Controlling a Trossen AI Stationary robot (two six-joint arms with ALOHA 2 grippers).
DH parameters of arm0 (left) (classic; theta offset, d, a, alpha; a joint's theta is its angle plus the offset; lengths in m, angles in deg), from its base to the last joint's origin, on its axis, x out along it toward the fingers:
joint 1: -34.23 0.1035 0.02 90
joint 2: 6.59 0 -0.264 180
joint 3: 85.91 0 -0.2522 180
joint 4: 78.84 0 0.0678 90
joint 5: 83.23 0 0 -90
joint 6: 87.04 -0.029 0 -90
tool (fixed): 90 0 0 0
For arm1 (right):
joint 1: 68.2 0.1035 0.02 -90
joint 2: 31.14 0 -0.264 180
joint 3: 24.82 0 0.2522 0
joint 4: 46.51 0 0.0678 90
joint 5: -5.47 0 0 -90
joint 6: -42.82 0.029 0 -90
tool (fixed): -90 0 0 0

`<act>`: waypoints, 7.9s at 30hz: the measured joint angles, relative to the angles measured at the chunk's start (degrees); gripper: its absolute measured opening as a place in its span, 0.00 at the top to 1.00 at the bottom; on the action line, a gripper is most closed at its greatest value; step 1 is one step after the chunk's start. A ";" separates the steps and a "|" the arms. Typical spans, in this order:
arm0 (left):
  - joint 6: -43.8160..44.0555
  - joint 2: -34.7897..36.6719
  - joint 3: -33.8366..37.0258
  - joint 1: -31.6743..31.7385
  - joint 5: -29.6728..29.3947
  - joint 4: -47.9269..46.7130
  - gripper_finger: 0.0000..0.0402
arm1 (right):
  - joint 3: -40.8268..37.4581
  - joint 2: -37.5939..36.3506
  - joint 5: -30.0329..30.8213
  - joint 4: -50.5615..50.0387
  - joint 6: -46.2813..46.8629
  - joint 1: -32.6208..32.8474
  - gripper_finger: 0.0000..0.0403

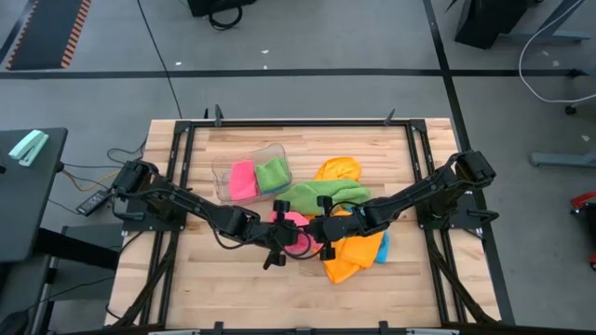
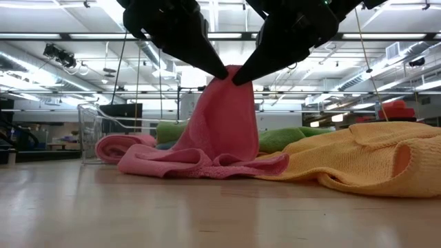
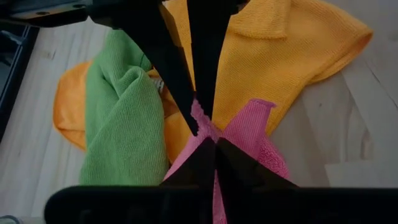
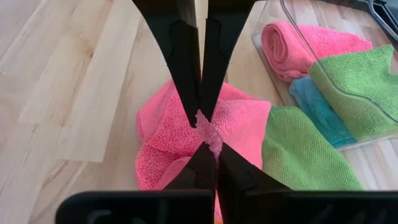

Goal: Fold microfiber towels
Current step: Fold the pink microfiber towel

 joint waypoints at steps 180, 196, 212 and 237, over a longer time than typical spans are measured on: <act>45.45 13.82 24.91 1.48 15.21 -1.04 0.67 | 2.69 -3.58 -2.81 -2.18 4.44 3.48 1.00; 41.56 13.29 24.90 1.62 16.31 -0.28 0.90 | 2.69 -3.58 -2.68 -2.43 4.42 3.45 1.00; 26.66 14.83 18.71 -2.58 27.24 -0.73 0.99 | 2.69 -3.58 -8.46 -2.50 3.92 4.94 1.00; 9.92 27.29 -9.52 -4.88 3.64 -38.33 1.00 | 29.51 -5.38 6.19 -34.28 -14.60 6.87 1.00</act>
